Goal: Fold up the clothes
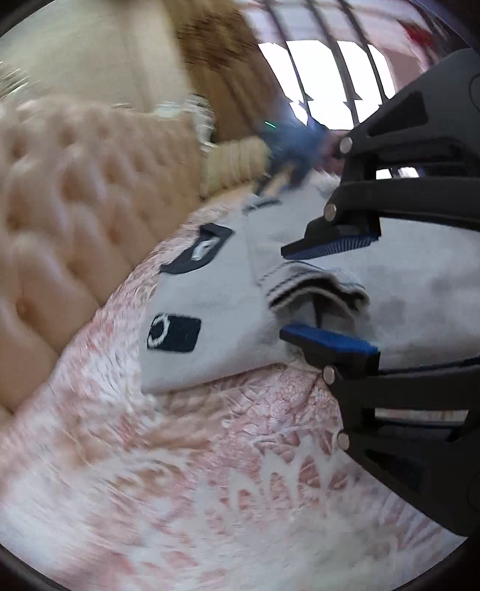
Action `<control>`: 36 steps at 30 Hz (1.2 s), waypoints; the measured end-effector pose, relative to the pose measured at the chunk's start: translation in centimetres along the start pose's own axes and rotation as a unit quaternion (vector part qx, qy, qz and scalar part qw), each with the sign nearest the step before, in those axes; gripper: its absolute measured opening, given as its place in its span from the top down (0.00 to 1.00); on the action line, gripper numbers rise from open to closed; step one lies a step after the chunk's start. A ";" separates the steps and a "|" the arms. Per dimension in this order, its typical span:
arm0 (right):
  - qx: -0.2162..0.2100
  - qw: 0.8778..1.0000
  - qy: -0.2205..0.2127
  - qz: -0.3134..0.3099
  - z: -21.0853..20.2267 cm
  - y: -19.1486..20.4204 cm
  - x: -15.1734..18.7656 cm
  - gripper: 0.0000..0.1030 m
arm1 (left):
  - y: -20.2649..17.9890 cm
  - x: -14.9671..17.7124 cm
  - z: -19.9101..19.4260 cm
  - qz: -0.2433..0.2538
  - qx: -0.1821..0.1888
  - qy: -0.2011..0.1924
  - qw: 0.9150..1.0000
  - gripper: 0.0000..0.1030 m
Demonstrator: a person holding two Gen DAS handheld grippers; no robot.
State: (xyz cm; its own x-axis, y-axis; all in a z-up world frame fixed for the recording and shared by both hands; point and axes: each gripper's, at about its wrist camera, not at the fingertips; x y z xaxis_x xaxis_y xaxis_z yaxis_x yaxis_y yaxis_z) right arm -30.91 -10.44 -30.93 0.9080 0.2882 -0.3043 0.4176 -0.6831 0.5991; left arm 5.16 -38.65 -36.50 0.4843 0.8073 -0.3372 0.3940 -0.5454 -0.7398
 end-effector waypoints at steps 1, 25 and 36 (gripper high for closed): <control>0.000 1.000 0.000 0.000 0.0 0.0 0.0 0.43 | -0.8 0.1 0.0 0.029 -0.022 0.004 0.999 0.74; 0.044 0.998 -0.042 -0.030 -2.1 0.0 -0.7 0.84 | -4.0 -0.6 0.3 0.153 -0.183 -0.016 0.971 0.85; 0.039 0.996 -0.035 -0.068 -0.7 1.8 -0.5 0.45 | -0.1 -1.4 -1.9 0.008 -0.086 -0.067 0.994 0.51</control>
State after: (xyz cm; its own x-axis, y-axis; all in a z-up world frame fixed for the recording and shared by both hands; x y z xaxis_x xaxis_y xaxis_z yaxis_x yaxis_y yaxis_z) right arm -30.63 -11.34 -29.19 0.8378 0.3352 -0.4310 0.5292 -0.6925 0.4902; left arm 5.93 -40.13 -34.92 0.3867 0.8151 -0.4313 0.5207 -0.5790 -0.6274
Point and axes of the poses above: each gripper's, at about its wrist camera, not at the fingertips, and z roughly the way its jaws point, y to its left, x to its underside, and after that the axes turned 3 degrees about z, right-handed
